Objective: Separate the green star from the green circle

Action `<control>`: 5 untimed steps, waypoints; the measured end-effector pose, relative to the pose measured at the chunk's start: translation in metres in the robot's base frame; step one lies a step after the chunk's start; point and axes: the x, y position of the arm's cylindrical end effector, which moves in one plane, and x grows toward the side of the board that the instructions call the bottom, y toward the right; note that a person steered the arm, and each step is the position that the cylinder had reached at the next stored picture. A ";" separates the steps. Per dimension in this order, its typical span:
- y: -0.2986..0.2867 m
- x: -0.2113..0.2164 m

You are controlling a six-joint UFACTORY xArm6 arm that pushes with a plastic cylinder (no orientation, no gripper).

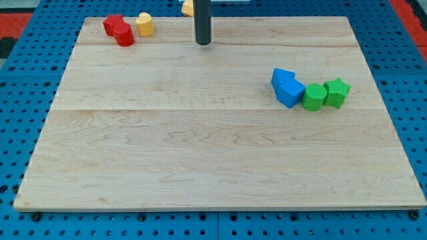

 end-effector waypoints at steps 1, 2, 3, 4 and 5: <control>0.010 0.001; 0.021 0.005; 0.019 0.029; 0.091 0.023; 0.211 0.019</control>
